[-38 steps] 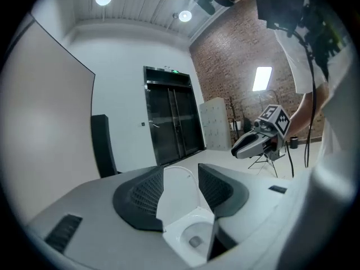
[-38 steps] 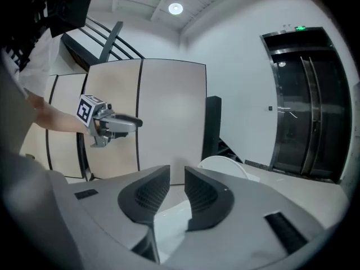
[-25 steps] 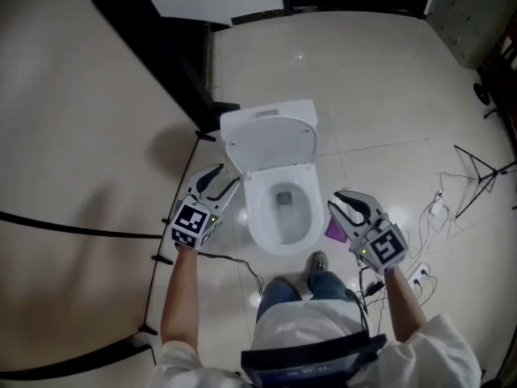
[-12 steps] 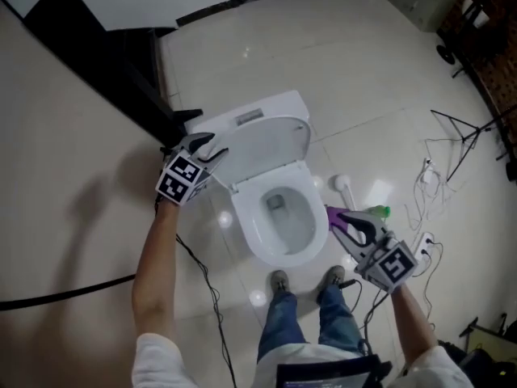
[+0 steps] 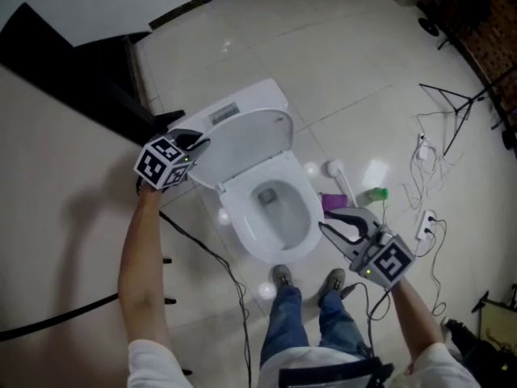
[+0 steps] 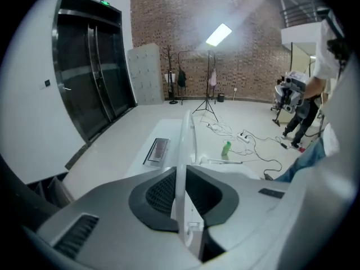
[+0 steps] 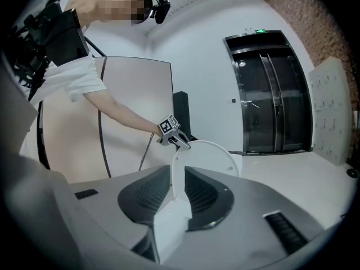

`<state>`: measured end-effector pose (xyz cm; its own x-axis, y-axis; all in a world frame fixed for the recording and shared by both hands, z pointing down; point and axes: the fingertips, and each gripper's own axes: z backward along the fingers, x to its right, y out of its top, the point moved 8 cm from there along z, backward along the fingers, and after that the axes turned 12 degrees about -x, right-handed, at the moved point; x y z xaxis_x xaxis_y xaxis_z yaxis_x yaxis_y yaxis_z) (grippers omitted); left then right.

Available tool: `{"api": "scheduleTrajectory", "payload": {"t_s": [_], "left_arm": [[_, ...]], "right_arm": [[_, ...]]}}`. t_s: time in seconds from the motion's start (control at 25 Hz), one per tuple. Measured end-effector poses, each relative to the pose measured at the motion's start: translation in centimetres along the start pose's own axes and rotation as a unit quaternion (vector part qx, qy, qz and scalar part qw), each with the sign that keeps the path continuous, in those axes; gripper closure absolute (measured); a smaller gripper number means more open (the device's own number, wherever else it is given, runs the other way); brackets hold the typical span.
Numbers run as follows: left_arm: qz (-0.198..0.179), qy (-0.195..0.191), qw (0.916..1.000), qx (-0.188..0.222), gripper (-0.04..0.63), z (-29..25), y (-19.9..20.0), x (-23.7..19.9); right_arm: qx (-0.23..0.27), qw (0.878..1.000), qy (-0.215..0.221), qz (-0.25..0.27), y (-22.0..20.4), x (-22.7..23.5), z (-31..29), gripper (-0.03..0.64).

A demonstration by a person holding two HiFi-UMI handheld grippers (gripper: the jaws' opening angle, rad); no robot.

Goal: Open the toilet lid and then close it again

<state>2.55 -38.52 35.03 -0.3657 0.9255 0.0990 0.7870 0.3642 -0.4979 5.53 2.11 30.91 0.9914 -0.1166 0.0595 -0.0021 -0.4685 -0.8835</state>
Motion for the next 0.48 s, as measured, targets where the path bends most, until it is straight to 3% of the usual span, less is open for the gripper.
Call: {"api": "scheduleTrajectory", "payload": {"t_s": [0.16, 0.32, 0.48], "left_arm": [[-0.038, -0.012, 0.9992, -0.007, 0.569, 0.7, 0.2, 3.4], [-0.083, 0.022, 0.9963, -0.012, 0.568, 1.4, -0.4, 10.4], [-0.137, 0.065, 0.9878, -0.036, 0.557, 0.3, -2.4, 20.0]], "right_arm": [[-0.004, 1.000, 0.000, 0.000, -0.8, 0.5, 1.5, 0.532], [0.009, 1.000, 0.000, 0.003, -1.5, 1.2, 3.2, 0.532], [0.013, 1.000, 0.007, 0.004, -3.3, 1.7, 4.2, 0.532]]}}
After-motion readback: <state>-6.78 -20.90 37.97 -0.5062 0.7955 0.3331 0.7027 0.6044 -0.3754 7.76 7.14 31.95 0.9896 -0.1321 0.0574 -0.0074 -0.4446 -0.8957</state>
